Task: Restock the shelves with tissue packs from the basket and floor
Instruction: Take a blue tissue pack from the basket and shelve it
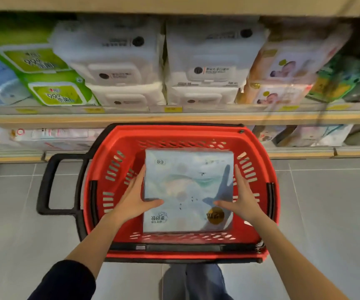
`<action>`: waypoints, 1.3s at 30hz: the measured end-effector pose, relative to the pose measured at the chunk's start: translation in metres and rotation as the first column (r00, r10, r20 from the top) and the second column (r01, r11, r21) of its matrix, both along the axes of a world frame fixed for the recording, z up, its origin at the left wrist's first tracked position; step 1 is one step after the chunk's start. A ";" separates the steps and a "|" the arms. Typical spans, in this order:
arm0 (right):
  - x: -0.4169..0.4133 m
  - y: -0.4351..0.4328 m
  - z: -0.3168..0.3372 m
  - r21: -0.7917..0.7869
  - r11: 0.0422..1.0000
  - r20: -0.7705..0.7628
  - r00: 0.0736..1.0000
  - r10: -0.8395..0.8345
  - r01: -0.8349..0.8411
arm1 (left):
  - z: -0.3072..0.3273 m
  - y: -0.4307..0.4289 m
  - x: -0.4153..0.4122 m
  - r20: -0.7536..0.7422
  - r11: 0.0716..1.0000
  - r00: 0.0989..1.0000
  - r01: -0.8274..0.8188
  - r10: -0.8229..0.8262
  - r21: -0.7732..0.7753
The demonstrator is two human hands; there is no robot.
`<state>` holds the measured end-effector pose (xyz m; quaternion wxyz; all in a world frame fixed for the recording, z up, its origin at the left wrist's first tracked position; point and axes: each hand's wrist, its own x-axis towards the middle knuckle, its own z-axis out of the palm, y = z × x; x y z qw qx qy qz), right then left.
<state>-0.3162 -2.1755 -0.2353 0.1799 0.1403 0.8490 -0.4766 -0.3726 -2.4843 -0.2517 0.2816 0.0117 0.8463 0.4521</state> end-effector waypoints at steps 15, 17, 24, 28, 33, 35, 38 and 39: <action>-0.004 -0.007 -0.046 0.010 0.998 -0.051 0.997 0.066 -0.066 | -0.033 0.007 -0.004 0.020 0.991 1.000 -0.003 0.000 0.137; -0.006 -0.007 -0.036 0.008 0.998 -0.070 0.996 0.063 -0.063 | -0.020 0.007 -0.007 0.018 0.992 1.000 -0.011 0.009 0.129; -0.003 -0.010 0.028 -0.027 0.998 -0.098 0.994 0.056 -0.059 | 0.053 0.000 -0.006 -0.045 0.999 0.999 0.002 0.000 0.046; -0.006 -0.011 0.097 -0.002 0.998 -0.125 0.990 0.066 -0.067 | 0.118 0.000 -0.004 -0.083 0.997 0.997 0.010 -0.004 0.078; -0.008 -0.012 0.193 -0.030 0.996 -0.155 0.985 0.080 -0.086 | 0.214 -0.001 0.003 -0.190 0.997 0.982 -0.005 0.018 0.072; -0.008 -0.012 0.232 0.001 0.995 -0.172 0.980 0.101 -0.102 | 0.253 -0.003 0.005 -0.256 0.999 0.966 -0.008 0.019 0.045; -0.007 -0.019 0.308 0.076 0.994 -0.218 0.971 0.096 -0.082 | 0.324 -0.011 0.005 -0.332 0.998 0.943 0.027 -0.004 0.063; -0.006 -0.021 0.332 0.097 0.992 -0.230 0.969 0.095 -0.075 | 0.348 -0.013 0.005 -0.358 0.996 0.933 0.052 -0.021 0.077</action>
